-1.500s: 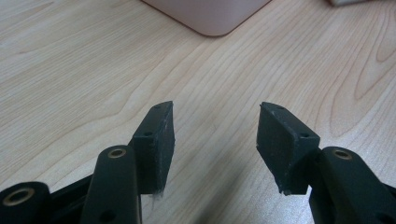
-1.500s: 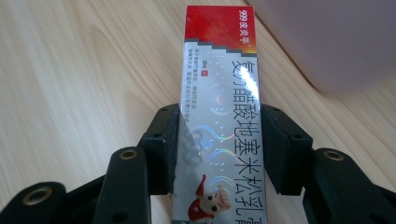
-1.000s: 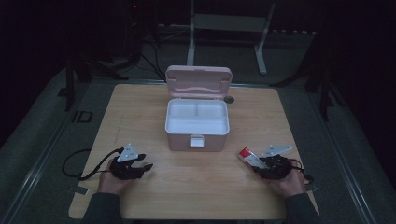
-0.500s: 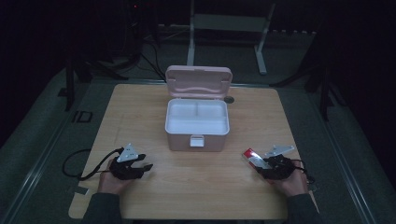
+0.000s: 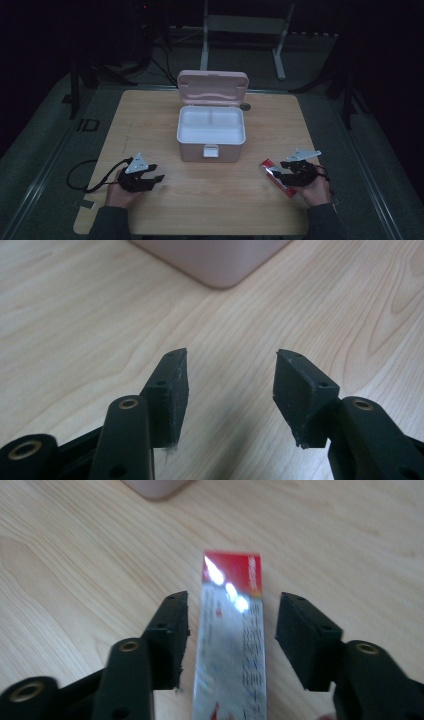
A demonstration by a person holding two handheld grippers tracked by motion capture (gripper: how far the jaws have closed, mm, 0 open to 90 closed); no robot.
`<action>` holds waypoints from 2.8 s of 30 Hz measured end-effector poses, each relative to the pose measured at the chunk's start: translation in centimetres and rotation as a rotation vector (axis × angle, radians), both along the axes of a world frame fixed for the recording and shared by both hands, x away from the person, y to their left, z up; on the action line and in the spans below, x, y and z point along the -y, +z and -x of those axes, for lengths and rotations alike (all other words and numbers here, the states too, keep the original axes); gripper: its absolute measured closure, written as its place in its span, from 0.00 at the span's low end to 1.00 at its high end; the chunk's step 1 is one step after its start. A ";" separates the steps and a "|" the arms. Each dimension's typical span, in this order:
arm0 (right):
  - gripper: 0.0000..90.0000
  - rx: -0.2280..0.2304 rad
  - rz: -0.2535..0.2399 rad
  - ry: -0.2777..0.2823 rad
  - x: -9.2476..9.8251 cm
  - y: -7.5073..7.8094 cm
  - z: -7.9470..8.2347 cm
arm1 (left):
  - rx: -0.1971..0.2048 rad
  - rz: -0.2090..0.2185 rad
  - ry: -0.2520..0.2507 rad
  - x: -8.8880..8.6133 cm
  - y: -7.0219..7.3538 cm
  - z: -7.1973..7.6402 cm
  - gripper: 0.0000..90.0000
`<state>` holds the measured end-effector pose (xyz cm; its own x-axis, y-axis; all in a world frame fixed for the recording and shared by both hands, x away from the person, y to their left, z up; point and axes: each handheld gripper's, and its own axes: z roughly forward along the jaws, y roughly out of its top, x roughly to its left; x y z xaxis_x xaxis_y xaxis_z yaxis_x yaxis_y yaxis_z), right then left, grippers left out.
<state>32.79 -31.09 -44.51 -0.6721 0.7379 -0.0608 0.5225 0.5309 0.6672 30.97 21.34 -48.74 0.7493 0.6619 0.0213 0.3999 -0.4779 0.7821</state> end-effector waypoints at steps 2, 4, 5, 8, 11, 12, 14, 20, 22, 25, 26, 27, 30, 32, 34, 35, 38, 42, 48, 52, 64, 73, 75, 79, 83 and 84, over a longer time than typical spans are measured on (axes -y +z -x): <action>0.54 0.018 -0.022 0.000 -0.5 0.4 -0.3 | 0.002 0.017 0.002 0.1 0.4 -0.1 0.52; 0.54 0.027 -0.028 0.005 -0.8 0.6 -0.6 | 0.013 0.030 0.005 0.2 0.9 -0.2 0.52; 0.54 0.041 -0.033 0.010 -1.4 1.1 -1.0 | 0.020 0.025 0.009 0.2 1.3 -0.3 0.52; 0.53 0.066 -0.030 0.034 -2.6 2.1 -1.6 | 0.033 0.044 0.009 0.2 2.2 -0.5 0.52; 0.53 0.092 -0.031 0.051 -3.7 3.1 -2.3 | 0.044 0.054 0.011 0.3 3.3 -0.8 0.52; 0.53 0.096 -0.037 0.053 -4.0 3.4 -2.5 | 0.048 0.064 0.013 0.3 3.8 -1.0 0.50; 0.52 0.107 -0.044 0.059 -4.8 4.1 -3.1 | 0.055 0.074 0.018 0.3 4.7 -1.5 0.50; 0.48 0.150 -0.052 0.088 -7.0 6.0 -4.4 | 0.091 0.092 0.062 1.1 7.8 -3.4 0.47; 0.48 0.157 -0.059 0.089 -7.3 6.4 -4.6 | 0.091 0.092 0.062 1.1 7.8 -3.4 0.46; 0.44 0.178 -0.094 0.084 -8.4 7.7 -5.8 | 0.110 0.121 0.085 2.5 10.1 -5.7 0.41; 0.44 0.179 -0.110 0.087 -8.6 7.9 -6.2 | 0.111 0.126 0.088 2.7 10.3 -6.0 0.40; 0.44 0.178 -0.115 0.090 -8.8 7.9 -6.5 | 0.111 0.126 0.088 2.7 10.3 -6.0 0.40; 0.44 0.157 -0.113 0.078 -9.6 7.6 -7.7 | 0.091 0.127 0.091 4.3 10.2 -7.6 0.39; 0.43 0.144 -0.105 0.079 -10.0 7.3 -8.3 | 0.078 0.117 0.088 5.0 9.9 -8.3 0.39; 0.43 0.132 -0.104 0.072 -10.3 6.9 -8.8 | 0.058 0.109 0.091 5.5 9.6 -8.9 0.39; 0.43 0.124 -0.103 0.068 -10.5 6.7 -9.2 | 0.058 0.109 0.091 5.5 9.6 -8.9 0.39; 0.44 0.103 -0.109 0.067 -10.7 6.2 -9.7 | 0.027 0.076 0.113 6.2 8.9 -10.2 0.40; 0.46 0.077 -0.108 0.071 -10.9 5.5 -10.1 | 0.005 0.081 0.116 6.5 8.4 -10.7 0.43; 0.46 0.054 -0.115 0.074 -11.0 5.3 -10.1 | -0.025 0.090 0.109 6.8 8.3 -10.6 0.49; 0.47 0.053 -0.106 0.080 -10.9 5.4 -9.8 | -0.031 0.098 0.111 6.9 8.3 -10.1 0.50; 0.46 0.061 -0.082 0.085 -10.1 5.3 -7.6 | -0.039 0.117 0.102 7.8 8.2 -7.7 0.49; 0.45 0.053 -0.074 0.089 -9.5 5.1 -6.1 | -0.047 0.108 0.100 8.4 8.3 -6.3 0.49; 0.44 0.051 -0.071 0.089 -9.5 5.1 -6.0 | -0.049 0.102 0.098 8.5 8.4 -6.3 0.49; 0.45 0.061 -0.068 0.086 -9.5 5.2 -5.9 | -0.046 0.106 0.102 8.5 8.3 -6.2 0.49; 0.48 0.103 -0.076 0.082 -9.2 6.0 -5.7 | -0.011 0.127 0.098 8.0 8.8 -5.8 0.48; 0.51 0.138 -0.075 0.090 -9.0 7.0 -5.6 | -0.003 0.132 0.097 7.9 9.0 -5.7 0.47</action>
<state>38.41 -22.07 -37.51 -0.7249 0.6810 -0.1039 0.3757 0.5172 0.7689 36.68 13.46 -39.78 0.6813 0.7283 -0.0731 0.4419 -0.3296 0.8343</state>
